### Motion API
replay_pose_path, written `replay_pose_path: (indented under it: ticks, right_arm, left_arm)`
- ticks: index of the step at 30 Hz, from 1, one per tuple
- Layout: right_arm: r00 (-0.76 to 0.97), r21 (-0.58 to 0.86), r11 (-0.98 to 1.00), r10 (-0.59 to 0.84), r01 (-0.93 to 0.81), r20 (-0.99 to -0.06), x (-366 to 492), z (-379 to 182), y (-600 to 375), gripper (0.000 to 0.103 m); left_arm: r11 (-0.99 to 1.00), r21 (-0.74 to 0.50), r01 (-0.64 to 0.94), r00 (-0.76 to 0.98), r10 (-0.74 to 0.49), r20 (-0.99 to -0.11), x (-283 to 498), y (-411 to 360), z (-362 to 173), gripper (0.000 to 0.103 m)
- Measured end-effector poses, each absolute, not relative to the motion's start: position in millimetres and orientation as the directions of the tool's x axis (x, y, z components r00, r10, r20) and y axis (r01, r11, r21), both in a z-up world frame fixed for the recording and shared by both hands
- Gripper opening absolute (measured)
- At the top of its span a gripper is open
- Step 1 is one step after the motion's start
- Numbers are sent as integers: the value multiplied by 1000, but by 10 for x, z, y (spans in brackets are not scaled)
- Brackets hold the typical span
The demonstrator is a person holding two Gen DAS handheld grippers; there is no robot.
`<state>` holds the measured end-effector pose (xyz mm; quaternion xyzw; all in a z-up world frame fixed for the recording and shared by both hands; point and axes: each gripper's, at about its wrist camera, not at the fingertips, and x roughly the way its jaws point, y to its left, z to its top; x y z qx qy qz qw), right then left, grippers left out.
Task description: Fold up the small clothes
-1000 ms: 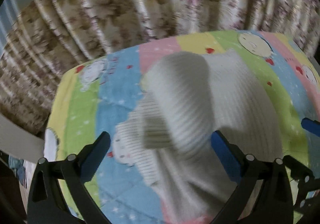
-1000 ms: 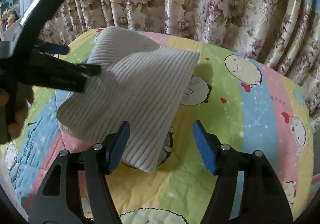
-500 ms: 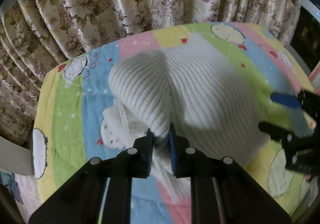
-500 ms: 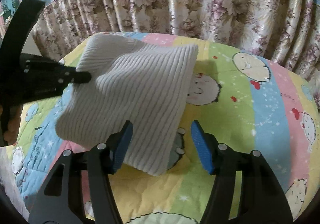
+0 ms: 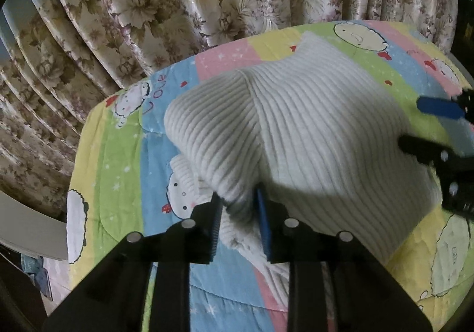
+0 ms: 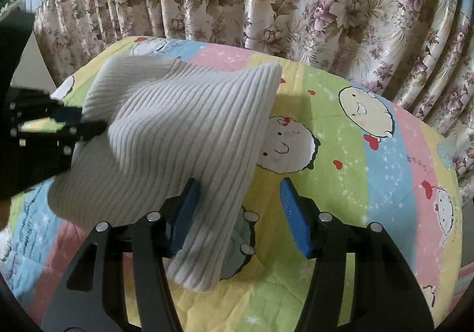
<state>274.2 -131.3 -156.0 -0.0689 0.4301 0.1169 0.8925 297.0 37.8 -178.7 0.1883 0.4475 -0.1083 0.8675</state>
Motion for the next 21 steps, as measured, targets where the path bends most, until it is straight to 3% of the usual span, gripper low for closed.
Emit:
replay_pose_path:
  ticks: [2,4,6,9,13,21]
  right_arm:
    - [605,17,961,186,-275,-774,2762,-1474,-1351,58]
    - [613,30,961,200,-275,-765,2788,-1403,-1360,58]
    - [621,24,961,198,-277,-758,2819,-1350,-1356,58]
    - [631,11,960,193,-280,-752,2871,-1303,-1343,60]
    - [658,27,961,208,-275,-724,2871,-1218,-1382,82]
    - [670,71,968,218,-241,-710,2902,-1252,-1548,90]
  left_arm:
    - [909,256,330,595,11,-804,2920,391,-1769,47]
    - [912,266,312,604,25,-796,2882,408,-1745,76]
    - [922,251,296,598,27,-801,2838,447,-1720,84]
    - [925,256,279,595,43,-803,2738,475,-1698,92]
    - [936,256,243,589,67,-805,2617,544,-1719,96]
    - [984,60,169,523,-38,-851,2588,685,-1721,96]
